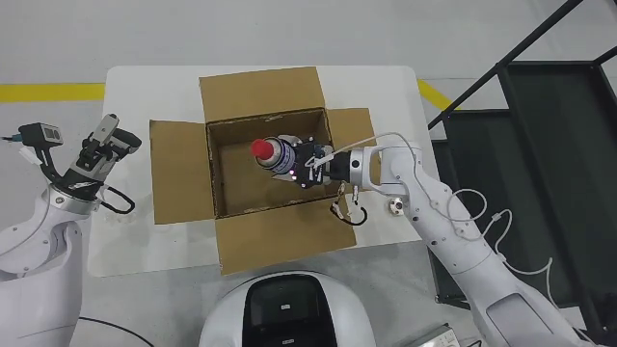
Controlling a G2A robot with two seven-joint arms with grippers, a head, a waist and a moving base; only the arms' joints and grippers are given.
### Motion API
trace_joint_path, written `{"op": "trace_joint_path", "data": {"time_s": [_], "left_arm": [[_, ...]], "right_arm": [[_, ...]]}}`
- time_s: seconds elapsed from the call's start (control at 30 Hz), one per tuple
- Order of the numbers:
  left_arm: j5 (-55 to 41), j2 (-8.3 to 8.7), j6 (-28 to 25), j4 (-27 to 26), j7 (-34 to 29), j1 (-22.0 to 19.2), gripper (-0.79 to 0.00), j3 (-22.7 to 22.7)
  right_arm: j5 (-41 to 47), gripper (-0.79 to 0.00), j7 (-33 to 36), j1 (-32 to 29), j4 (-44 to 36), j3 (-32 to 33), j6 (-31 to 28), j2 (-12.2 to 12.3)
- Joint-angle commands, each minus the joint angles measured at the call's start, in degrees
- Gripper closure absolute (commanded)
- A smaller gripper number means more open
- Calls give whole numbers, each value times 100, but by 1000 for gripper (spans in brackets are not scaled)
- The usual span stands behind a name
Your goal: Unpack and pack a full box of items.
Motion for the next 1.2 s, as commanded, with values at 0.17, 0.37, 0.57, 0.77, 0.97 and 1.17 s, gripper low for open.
{"op": "trace_joint_path", "data": {"time_s": [0.17,0.37,0.57,0.77,0.97,1.17], "left_arm": [[0,0,0,0,0,0,-785,0],[0,0,0,0,0,0,-785,0],[0,0,0,0,0,0,-785,0],[0,0,0,0,0,0,-785,0],[0,0,0,0,0,0,-785,0],[0,0,0,0,0,0,-785,0]], "right_arm": [[367,0,-948,-569,-434,676,-99,140],[204,0,-2231,-1658,-1145,1990,-376,372],[-144,0,-3886,-2864,-899,3118,-220,502],[-546,0,-5206,-3357,-321,3289,-19,536],[-546,0,-5206,-3357,-321,3289,-19,536],[-546,0,-5206,-3357,-321,3289,-19,536]]}}
